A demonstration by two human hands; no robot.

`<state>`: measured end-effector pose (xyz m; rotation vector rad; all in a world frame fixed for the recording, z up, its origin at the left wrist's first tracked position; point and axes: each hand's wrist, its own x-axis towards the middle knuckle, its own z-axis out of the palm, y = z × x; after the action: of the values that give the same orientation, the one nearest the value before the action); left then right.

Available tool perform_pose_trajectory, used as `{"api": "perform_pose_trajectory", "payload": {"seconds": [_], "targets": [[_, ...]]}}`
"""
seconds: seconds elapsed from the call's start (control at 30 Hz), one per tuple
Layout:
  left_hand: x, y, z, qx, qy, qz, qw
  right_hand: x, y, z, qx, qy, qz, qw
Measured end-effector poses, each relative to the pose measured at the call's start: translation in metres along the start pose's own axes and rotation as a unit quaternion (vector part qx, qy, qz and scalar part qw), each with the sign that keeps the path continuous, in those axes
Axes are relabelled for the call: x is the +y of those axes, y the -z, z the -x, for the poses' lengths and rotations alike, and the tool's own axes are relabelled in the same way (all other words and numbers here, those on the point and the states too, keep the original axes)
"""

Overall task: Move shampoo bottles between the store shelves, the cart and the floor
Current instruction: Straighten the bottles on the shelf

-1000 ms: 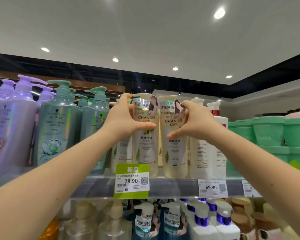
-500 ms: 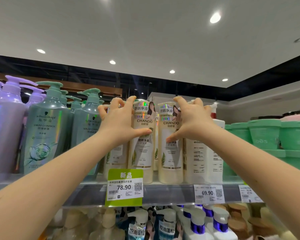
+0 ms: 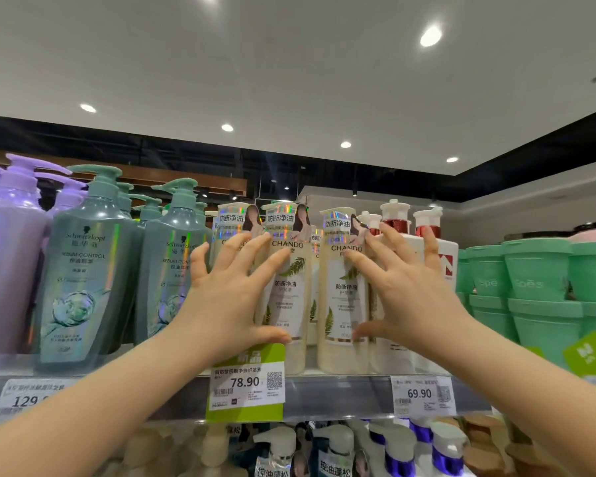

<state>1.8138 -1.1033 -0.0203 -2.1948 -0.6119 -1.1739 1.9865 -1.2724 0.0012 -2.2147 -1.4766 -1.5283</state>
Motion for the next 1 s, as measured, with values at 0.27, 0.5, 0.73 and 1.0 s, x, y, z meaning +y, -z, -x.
{"api": "perform_pose_trajectory", "payload": {"seconds": [0.27, 0.5, 0.73, 1.0], "targets": [[-0.003, -0.009, -0.004, -0.017, -0.013, -0.06, 0.998, -0.006, 0.003, -0.013, -0.035, 0.029, 0.086, 0.995], [0.007, 0.004, -0.007, -0.036, -0.016, -0.082, 0.996, -0.019, -0.007, -0.027, -0.046, 0.036, 0.121, 0.991], [0.011, 0.0, -0.016, -0.049, -0.006, -0.069, 0.996, -0.025, -0.021, -0.032, -0.055, 0.035, 0.129, 0.99], [0.01, -0.003, -0.022, -0.046, -0.023, -0.083, 0.995, -0.033, -0.036, -0.021, -0.072, 0.041, 0.115, 0.99]]}}
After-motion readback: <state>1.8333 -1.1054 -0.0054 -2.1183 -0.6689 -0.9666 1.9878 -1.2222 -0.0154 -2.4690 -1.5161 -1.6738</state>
